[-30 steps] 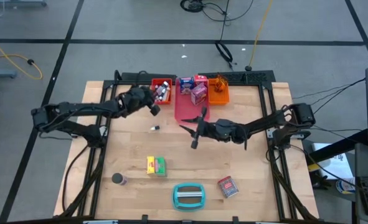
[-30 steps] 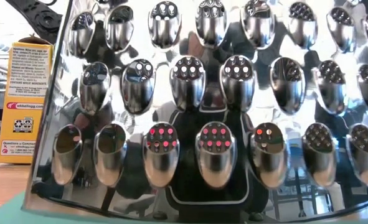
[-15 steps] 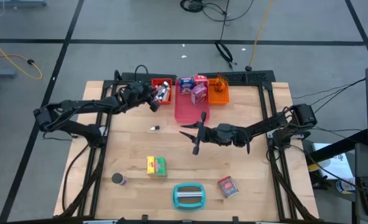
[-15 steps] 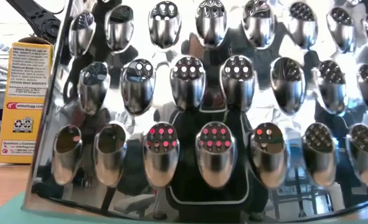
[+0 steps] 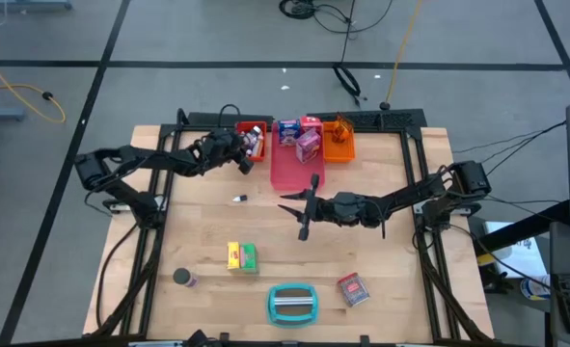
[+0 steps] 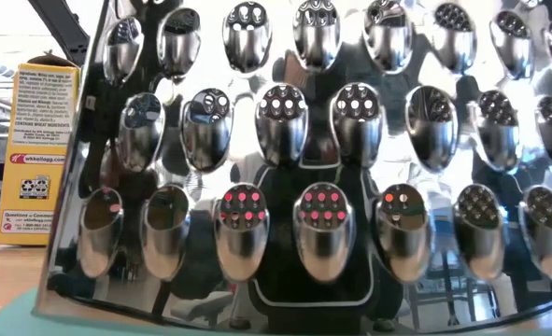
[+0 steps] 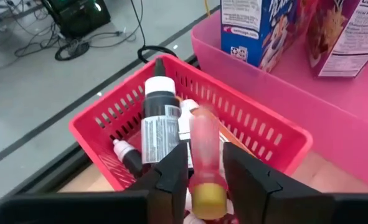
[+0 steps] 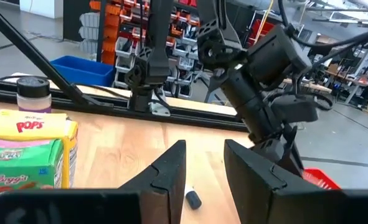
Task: Pick & Place Kitchen Items
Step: Put the small red food coloring bottle into the red bin, then put the red seasoning can into the orange bin
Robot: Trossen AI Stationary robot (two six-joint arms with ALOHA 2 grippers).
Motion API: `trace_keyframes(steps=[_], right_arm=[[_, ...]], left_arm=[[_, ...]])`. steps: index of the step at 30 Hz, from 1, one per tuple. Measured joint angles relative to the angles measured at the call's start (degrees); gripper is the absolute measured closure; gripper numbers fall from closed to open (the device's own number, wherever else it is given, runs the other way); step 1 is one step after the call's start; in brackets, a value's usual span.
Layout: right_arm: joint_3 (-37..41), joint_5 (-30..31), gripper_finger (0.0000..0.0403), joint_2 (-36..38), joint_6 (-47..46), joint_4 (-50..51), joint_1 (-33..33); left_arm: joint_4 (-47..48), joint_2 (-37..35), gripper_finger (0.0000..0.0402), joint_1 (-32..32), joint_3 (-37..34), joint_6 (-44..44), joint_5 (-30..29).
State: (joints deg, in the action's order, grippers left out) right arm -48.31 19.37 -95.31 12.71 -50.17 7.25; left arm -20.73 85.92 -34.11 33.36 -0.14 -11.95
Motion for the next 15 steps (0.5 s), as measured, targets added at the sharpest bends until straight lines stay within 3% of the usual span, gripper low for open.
trace_keyframes(steps=[9, 15], right_arm=[[0.00, 0.01, 0.0303, 0.00, -0.02, 4.15, 0.00], [0.00, 0.03, 0.0303, 0.41, -0.28, 9.47, 1.34]], left_arm=[[-0.40, 0.01, 0.0236, 0.11, 0.00, -0.40, 0.31], [-0.39, -0.17, 0.0209, 0.11, 0.00, -0.22, 3.81]])
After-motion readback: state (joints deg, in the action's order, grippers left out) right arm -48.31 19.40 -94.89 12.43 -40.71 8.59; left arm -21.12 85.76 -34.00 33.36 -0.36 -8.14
